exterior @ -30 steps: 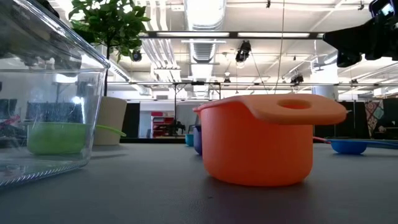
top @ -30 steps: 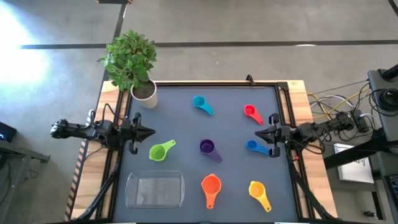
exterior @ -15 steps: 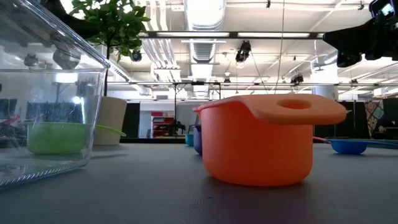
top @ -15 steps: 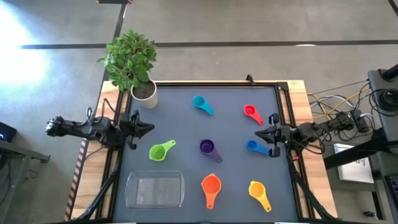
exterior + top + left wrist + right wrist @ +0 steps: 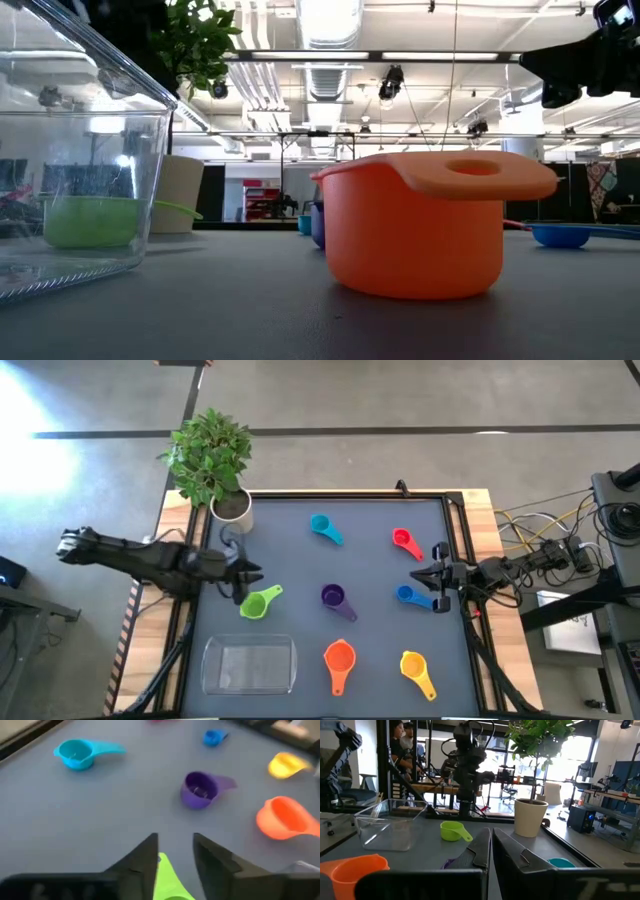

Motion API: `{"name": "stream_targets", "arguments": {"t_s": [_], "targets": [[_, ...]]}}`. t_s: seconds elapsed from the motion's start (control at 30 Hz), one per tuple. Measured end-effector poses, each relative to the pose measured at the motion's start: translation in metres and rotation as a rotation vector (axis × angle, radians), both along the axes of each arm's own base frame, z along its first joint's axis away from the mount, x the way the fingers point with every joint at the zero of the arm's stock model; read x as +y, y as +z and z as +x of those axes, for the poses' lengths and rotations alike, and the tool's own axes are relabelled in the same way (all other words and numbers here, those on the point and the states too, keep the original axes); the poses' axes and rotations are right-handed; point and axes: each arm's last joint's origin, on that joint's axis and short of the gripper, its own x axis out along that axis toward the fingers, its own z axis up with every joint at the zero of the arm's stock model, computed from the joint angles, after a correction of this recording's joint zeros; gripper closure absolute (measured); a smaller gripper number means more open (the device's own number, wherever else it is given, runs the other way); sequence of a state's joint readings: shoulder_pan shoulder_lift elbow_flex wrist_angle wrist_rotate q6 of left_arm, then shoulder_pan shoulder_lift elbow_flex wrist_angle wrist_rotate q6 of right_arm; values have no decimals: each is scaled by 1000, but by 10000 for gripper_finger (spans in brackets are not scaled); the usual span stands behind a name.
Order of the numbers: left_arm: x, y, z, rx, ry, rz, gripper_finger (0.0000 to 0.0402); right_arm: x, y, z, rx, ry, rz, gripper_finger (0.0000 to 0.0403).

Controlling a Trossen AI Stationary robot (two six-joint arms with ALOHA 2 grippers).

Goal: Nest measuring cups in basket
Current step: Stack the green measuring cup on top of the orange measuring cup

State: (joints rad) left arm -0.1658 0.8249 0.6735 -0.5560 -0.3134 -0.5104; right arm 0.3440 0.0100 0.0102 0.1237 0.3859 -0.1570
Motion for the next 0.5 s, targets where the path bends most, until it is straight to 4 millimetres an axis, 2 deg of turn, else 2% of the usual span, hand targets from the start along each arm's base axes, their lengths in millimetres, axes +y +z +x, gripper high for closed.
{"name": "stream_targets", "arguments": {"t_s": [0.13, 0.27, 0.37, 0.5], "targets": [[-3, -7, 21, 128, 25, -2, 210, 0, 0, 0, 0, 0, 0, 394], [-6, -22, 36, 211, 54, -34, 160, 0, 0, 0, 0, 0, 0, 394], [-8, -35, 44, 251, 90, -61, 138, 0, 0, 0, 0, 0, 0, 394], [-9, -48, 55, 307, 146, -93, 130, 0, 0, 0, 0, 0, 0, 394]]}}
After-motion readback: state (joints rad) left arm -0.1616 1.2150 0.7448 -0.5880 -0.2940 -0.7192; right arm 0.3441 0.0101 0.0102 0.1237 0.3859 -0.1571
